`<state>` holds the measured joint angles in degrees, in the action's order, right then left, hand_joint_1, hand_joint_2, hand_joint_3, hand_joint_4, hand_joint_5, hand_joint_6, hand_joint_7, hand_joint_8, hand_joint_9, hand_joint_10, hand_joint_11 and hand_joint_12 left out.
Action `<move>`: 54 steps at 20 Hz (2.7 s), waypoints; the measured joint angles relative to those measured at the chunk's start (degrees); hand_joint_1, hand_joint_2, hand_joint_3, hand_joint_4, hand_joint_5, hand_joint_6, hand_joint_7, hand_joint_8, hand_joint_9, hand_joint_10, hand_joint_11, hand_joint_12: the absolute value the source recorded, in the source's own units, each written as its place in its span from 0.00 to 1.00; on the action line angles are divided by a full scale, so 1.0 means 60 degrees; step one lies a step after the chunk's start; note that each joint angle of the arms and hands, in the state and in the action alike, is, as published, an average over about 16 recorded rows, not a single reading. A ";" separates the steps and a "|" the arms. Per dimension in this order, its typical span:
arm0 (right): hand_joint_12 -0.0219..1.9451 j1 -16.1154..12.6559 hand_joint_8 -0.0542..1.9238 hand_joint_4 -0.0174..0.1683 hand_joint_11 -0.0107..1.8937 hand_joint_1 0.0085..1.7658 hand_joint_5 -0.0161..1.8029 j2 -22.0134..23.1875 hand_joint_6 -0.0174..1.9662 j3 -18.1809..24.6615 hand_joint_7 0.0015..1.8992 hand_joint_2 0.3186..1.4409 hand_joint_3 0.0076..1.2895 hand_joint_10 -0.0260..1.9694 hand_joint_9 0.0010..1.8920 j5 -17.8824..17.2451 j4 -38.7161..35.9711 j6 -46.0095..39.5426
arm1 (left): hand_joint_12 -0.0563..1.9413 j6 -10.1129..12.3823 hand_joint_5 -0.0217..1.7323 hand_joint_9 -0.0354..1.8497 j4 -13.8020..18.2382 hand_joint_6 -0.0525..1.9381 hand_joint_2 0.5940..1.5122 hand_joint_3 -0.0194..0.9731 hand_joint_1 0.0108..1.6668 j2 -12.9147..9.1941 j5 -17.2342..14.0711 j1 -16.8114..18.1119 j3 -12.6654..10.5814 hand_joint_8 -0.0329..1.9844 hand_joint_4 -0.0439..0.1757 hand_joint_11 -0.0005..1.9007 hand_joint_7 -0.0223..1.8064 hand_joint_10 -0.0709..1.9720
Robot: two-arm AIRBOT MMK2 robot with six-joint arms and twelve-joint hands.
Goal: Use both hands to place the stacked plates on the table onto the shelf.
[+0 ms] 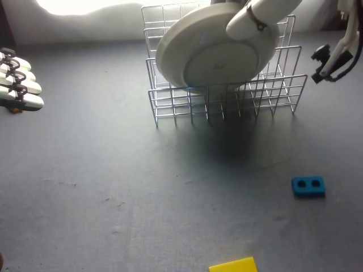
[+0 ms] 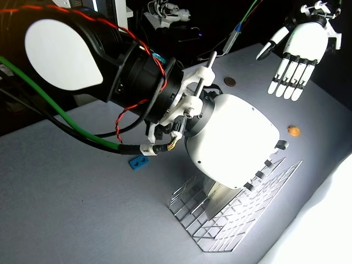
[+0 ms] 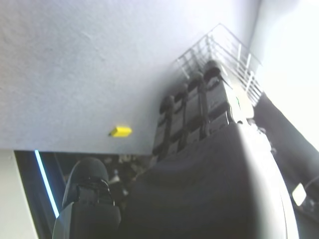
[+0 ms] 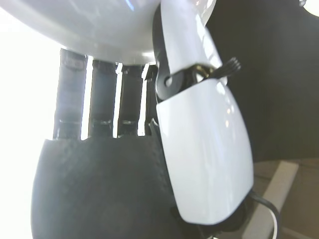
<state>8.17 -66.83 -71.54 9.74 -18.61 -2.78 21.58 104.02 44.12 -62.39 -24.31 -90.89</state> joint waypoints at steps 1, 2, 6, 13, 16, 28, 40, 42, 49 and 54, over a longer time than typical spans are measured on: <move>0.56 0.0053 0.54 0.05 0.44 0.78 0.45 -0.0036 0.51 -0.0029 0.51 0.65 0.01 0.55 0.52 -0.0053 0.0000 0.0028 | 0.06 -0.0004 0.05 0.04 0.0007 0.03 0.65 0.04 0.00 0.0000 0.0001 -0.0001 0.0001 0.02 0.20 0.01 0.04 0.04; 0.56 0.0103 0.54 0.05 0.44 0.78 0.45 -0.0066 0.51 -0.0054 0.51 0.65 0.01 0.55 0.52 -0.0108 -0.0001 0.0057 | 0.06 -0.0007 0.05 0.04 0.0014 0.03 0.65 0.04 0.00 0.0000 0.0001 -0.0001 0.0003 0.02 0.20 0.01 0.04 0.04; 0.55 0.0272 0.53 0.05 0.44 0.78 0.45 -0.0137 0.51 -0.0118 0.51 0.65 0.01 0.55 0.52 -0.0302 -0.0002 0.0183 | 0.04 -0.0017 0.05 0.04 0.0034 0.03 0.65 0.04 0.01 0.0000 0.0004 -0.0007 0.0007 0.02 0.20 0.01 0.04 0.04; 0.55 0.0521 0.53 0.05 0.45 0.78 0.45 -0.0171 0.51 -0.0168 0.52 0.65 0.01 0.55 0.53 -0.0527 -0.0003 0.0366 | 0.04 -0.0036 0.05 0.04 0.0060 0.03 0.65 0.04 0.00 0.0000 0.0011 -0.0029 0.0024 0.02 0.20 0.01 0.04 0.04; 0.55 0.0596 0.52 0.05 0.45 0.78 0.45 -0.0173 0.51 -0.0182 0.52 0.65 0.01 0.54 0.52 -0.0561 -0.0004 0.0406 | 0.04 -0.0044 0.05 0.04 0.0063 0.03 0.65 0.04 0.00 0.0000 0.0015 -0.0042 0.0032 0.02 0.20 0.01 0.04 0.04; 0.59 0.0747 0.43 0.05 0.39 0.73 0.44 -0.0169 0.50 -0.0184 0.51 0.69 0.01 0.37 0.51 -0.0586 -0.0008 0.0466 | 0.04 -0.0065 0.05 0.04 0.0067 0.03 0.65 0.04 0.00 0.0000 0.0026 -0.0094 0.0056 0.02 0.20 0.01 0.04 0.04; 0.60 0.0323 0.07 0.07 0.28 0.62 0.43 0.0034 0.14 -0.0036 0.50 0.72 0.01 0.12 0.49 -0.0761 -0.0002 0.0534 | 0.04 -0.0119 0.05 0.04 0.0069 0.03 0.65 0.04 0.00 0.0000 0.0033 -0.0161 0.0148 0.02 0.20 0.01 0.04 0.04; 0.59 0.0172 0.05 0.07 0.27 0.62 0.43 0.0133 0.08 0.0071 0.50 0.72 0.01 0.10 0.48 -0.0874 -0.0001 0.0696 | 0.04 -0.0136 0.05 0.04 0.0072 0.03 0.65 0.04 0.00 0.0000 0.0036 -0.0166 0.0177 0.02 0.20 0.02 0.05 0.04; 0.59 -0.0267 0.04 0.08 0.25 0.59 0.44 0.0663 0.03 0.0635 0.49 0.71 0.01 0.07 0.48 -0.1290 -0.0003 0.1921 | 0.06 -0.0258 0.06 0.05 0.0067 0.03 0.66 0.04 0.00 0.0000 0.0024 -0.0166 0.0352 0.02 0.20 0.01 0.06 0.04; 0.62 -0.0386 0.09 0.08 0.27 0.46 0.47 0.1281 0.08 0.1355 0.51 0.72 0.01 0.13 0.49 -0.1656 -0.0004 0.3518 | 0.26 -0.0387 0.11 0.10 0.0064 0.11 0.70 0.04 0.02 0.0000 -0.0019 -0.0167 0.0589 0.12 0.20 0.03 0.11 0.16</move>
<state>5.85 -59.14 -63.41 -0.20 -18.64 18.33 19.25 104.40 44.12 -62.51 -25.31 -87.35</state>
